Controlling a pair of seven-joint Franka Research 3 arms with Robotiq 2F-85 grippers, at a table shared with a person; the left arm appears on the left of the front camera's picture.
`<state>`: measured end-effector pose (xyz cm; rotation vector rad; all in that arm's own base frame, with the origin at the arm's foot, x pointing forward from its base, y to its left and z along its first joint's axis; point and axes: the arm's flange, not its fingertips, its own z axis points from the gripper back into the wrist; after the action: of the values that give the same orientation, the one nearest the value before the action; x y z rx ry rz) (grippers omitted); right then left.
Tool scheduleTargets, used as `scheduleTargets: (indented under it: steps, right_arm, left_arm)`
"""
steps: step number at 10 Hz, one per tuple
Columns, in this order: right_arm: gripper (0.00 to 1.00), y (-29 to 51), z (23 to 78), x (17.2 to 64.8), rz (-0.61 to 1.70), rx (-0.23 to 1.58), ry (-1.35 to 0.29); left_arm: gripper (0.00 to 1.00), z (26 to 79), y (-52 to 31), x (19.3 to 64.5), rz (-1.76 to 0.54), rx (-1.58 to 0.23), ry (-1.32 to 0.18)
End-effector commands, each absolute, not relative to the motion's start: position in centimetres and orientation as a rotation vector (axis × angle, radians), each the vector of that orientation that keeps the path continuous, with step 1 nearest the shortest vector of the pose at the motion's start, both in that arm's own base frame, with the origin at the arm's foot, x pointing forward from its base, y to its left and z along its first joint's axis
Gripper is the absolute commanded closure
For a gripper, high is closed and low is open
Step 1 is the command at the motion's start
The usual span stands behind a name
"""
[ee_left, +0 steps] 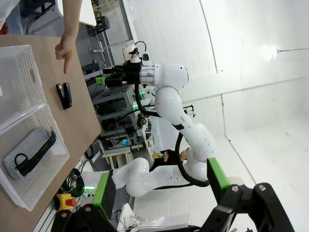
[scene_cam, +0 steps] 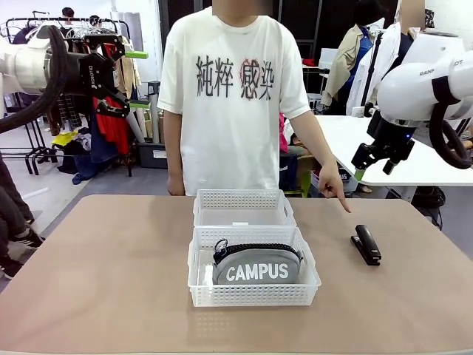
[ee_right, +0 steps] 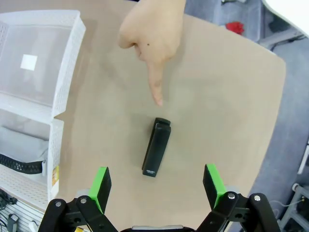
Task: Distribute items into two baskets.
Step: Pick up the Stapler that the person points to.
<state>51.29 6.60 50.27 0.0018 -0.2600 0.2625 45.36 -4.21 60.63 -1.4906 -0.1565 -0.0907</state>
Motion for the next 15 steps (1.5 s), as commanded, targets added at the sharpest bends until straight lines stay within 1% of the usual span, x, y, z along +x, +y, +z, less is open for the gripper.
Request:
scheduleTargets:
  steps: [1, 3, 7, 12, 13, 15]
  right_arm:
    - [0.0, 6.6, 50.2, 51.3, 0.262, 0.002, -0.258]
    - [0.0, 5.6, 45.8, 51.2, 0.178, -0.022, -0.258]
    - [0.0, 4.0, 39.4, 50.4, 0.153, -0.078, -0.222]
    - [0.0, 4.2, 35.3, 49.3, 0.048, -0.093, -0.194]
    - [0.0, 4.8, 33.4, 49.2, 0.041, -0.095, -0.133]
    - [0.0, 5.1, 32.8, 49.1, 0.037, -0.102, -0.113]
  left_arm:
    - [0.0, 60.9, -4.2, 45.3, -0.084, -1.508, -0.155]
    - [0.0, 60.9, -4.2, 45.3, -0.084, -1.508, -0.155]
    - [0.0, 60.9, -4.2, 45.3, -0.084, -1.508, -0.155]
    - [0.0, 60.9, -4.2, 45.3, -0.084, -1.508, -0.155]
    - [0.0, 60.9, -4.2, 45.3, -0.084, -1.508, -0.155]
    - [0.0, 60.9, -4.2, 45.3, -0.084, -1.508, -0.155]
